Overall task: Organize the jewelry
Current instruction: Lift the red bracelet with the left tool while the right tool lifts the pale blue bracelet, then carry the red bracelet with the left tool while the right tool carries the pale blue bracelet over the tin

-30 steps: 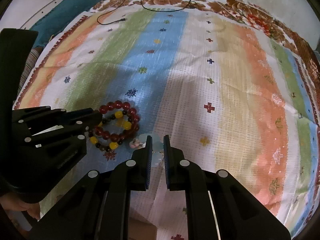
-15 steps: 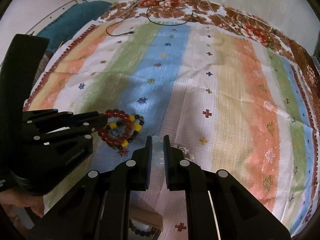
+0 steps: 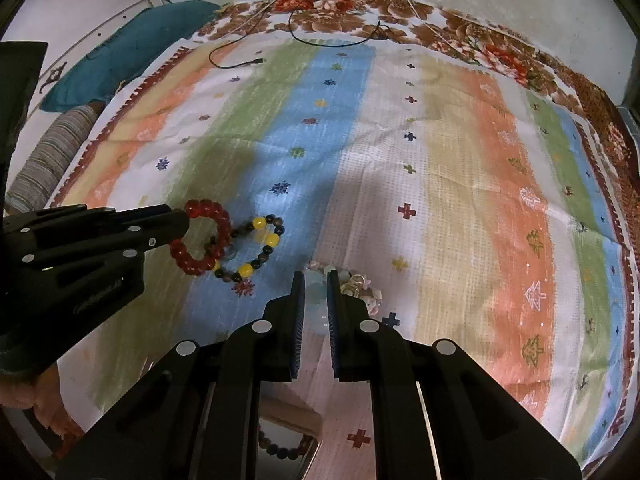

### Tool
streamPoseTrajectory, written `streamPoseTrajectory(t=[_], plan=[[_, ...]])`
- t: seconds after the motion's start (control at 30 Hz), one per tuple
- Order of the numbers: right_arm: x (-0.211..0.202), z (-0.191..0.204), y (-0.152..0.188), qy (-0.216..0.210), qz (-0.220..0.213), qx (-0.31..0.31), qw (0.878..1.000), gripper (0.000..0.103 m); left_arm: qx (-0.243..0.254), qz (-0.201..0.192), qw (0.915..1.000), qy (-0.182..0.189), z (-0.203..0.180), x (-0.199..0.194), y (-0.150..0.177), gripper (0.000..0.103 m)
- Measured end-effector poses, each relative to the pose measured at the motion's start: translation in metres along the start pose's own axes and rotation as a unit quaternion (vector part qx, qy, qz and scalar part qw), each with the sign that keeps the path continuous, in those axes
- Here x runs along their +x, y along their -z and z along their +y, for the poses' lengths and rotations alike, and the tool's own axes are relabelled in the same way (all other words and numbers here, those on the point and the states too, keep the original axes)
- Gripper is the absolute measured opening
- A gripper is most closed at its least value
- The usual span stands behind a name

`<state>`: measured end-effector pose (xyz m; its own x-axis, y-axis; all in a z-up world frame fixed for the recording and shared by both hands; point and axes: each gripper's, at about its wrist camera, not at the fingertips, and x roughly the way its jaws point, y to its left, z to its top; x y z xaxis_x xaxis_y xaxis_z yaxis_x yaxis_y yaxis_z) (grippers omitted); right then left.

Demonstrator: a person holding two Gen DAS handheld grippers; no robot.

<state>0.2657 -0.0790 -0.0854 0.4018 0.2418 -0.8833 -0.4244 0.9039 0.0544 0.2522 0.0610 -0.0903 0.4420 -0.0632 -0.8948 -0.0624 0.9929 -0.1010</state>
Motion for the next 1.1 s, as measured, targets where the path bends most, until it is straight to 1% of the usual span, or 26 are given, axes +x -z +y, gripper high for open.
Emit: streamPoseTrajectory(t=[0.43,0.67,0.83,1.1], plan=[[-0.021,0.0,0.008,-0.005,-0.016,0.007,1.0,0.012,0.003,-0.02,0.9997,0.013,-0.007,-0.027,0.011,0.013],[-0.034,-0.005,0.016,-0.002,-0.026,0.016,1.0,0.012,0.01,-0.033,0.9991,0.027,-0.016,-0.046,0.024,0.013],[-0.046,-0.002,0.022,-0.006,-0.036,0.016,0.999,0.012,0.012,-0.032,0.999,0.029,-0.018,-0.053,0.033,0.013],[-0.061,0.002,0.031,-0.015,-0.048,0.01,0.999,0.012,0.013,-0.055,0.9977,0.037,-0.023,-0.077,0.049,0.013]])
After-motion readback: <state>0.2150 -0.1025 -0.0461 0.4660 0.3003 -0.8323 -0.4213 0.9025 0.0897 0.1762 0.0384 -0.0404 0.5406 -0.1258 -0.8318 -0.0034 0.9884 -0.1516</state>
